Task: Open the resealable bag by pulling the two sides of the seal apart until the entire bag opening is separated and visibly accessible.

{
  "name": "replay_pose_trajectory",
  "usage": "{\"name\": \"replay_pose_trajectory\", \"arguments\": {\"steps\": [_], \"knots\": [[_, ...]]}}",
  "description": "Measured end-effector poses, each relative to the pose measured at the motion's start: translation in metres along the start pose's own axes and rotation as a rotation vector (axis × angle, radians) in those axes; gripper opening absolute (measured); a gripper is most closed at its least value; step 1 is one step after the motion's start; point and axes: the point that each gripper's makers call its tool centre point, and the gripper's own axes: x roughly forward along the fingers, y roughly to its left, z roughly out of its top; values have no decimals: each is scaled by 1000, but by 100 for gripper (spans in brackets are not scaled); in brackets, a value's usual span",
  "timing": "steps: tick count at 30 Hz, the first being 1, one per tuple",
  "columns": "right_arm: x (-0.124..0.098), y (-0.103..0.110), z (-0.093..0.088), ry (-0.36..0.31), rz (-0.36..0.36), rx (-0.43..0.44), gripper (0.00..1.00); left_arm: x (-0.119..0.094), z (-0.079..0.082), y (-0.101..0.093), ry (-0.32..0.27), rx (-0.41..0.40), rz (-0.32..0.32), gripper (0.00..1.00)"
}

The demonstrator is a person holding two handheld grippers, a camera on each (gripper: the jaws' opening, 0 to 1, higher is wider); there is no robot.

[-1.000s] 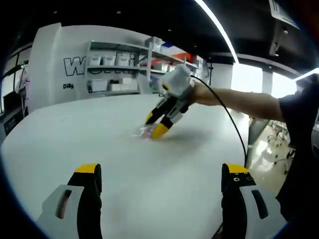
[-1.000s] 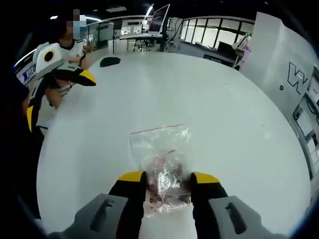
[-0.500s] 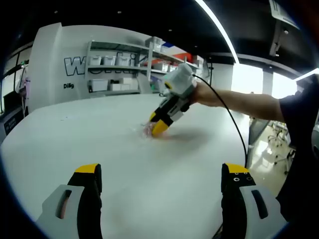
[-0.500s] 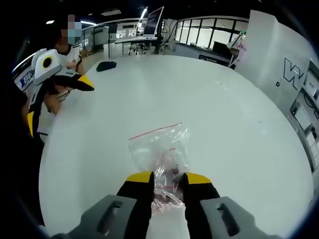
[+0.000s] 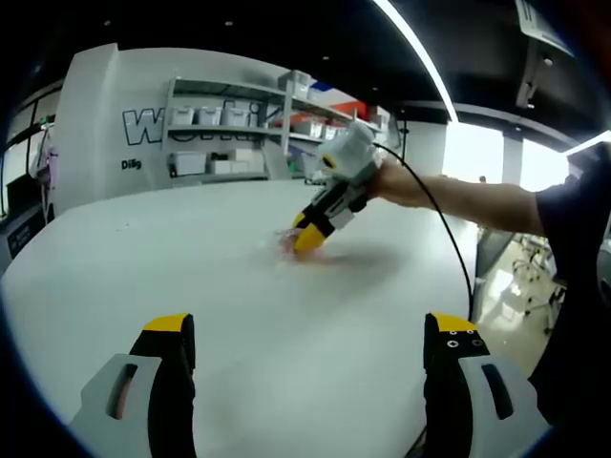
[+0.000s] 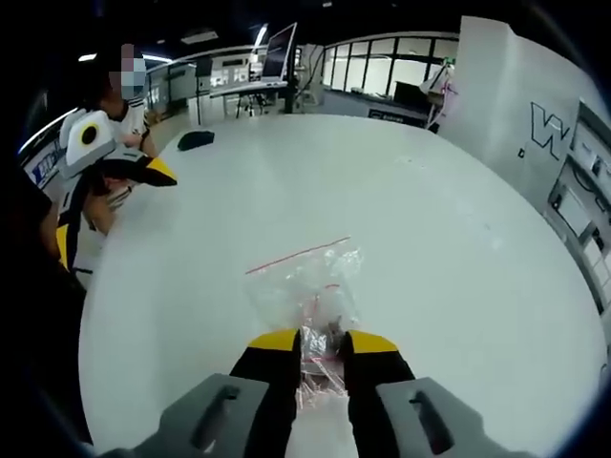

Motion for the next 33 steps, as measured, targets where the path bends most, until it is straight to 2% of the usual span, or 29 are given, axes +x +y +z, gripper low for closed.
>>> {"name": "replay_pose_trajectory", "arguments": {"steps": [33], "knots": [[-17,16,-4,-113,40,163,10,0,2,-5,1,3,-6,99]]}}
